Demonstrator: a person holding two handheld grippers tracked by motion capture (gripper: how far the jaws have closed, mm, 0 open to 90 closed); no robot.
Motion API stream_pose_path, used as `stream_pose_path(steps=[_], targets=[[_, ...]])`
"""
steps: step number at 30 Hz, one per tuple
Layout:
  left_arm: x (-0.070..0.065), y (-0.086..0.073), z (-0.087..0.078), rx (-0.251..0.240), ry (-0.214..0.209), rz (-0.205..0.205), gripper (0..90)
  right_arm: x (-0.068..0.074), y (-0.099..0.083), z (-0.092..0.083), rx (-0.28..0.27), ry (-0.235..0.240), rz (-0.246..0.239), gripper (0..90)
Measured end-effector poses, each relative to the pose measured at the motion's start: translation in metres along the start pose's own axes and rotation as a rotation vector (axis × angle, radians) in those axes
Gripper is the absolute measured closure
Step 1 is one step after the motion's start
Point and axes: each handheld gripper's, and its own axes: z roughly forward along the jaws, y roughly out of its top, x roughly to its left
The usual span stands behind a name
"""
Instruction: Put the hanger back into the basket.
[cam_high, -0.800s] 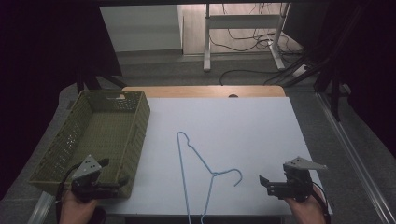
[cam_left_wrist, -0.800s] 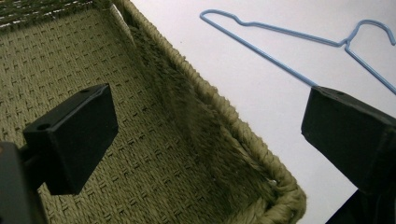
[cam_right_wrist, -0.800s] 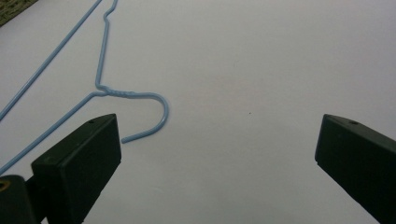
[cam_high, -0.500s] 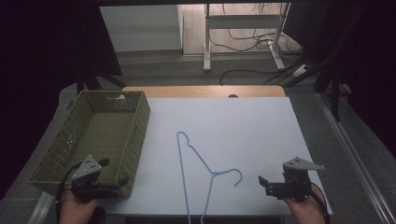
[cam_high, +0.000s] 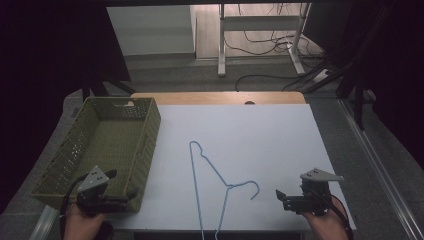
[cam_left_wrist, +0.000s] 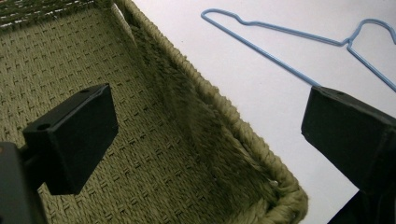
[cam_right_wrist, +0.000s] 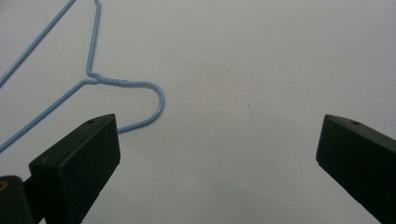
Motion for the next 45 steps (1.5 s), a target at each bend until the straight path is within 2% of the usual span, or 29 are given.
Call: stream_pose_path(steps=[7, 13, 19, 24, 28, 35, 40, 45], targets=[[0.0, 0.0, 0.0, -0.001, -0.001, -0.003, 4.1, 0.009, 0.005, 0.005, 0.028, -0.012, -0.049, 0.0], [0.001, 0.0, 0.0, -0.002, -0.002, -0.004, 4.1, 0.015, 0.011, 0.01, 0.05, 0.004, -0.068, 0.0], [0.001, 0.0, 0.0, -0.003, -0.004, -0.004, 4.1, 0.017, 0.016, 0.014, 0.07, 0.058, -0.022, 0.0], [0.001, 0.0, 0.0, -0.005, -0.008, -0.007, 4.0, 0.021, 0.021, 0.017, 0.068, 0.091, -0.026, 0.0], [0.001, 0.0, 0.0, -0.004, -0.008, -0.007, 4.0, 0.024, 0.025, 0.021, 0.072, 0.086, -0.047, 0.0], [0.001, 0.0, 0.001, -0.002, -0.007, -0.006, 3.9, 0.034, 0.03, 0.034, 0.121, 0.08, -0.082, 0.0], [0.001, 0.0, 0.001, -0.001, -0.006, -0.006, 3.7, 0.039, 0.033, 0.04, 0.142, 0.096, -0.081, 0.0], [0.001, 0.0, 0.001, -0.002, -0.006, -0.006, 3.7, 0.043, 0.041, 0.047, 0.155, 0.102, -0.086, 4.4]])
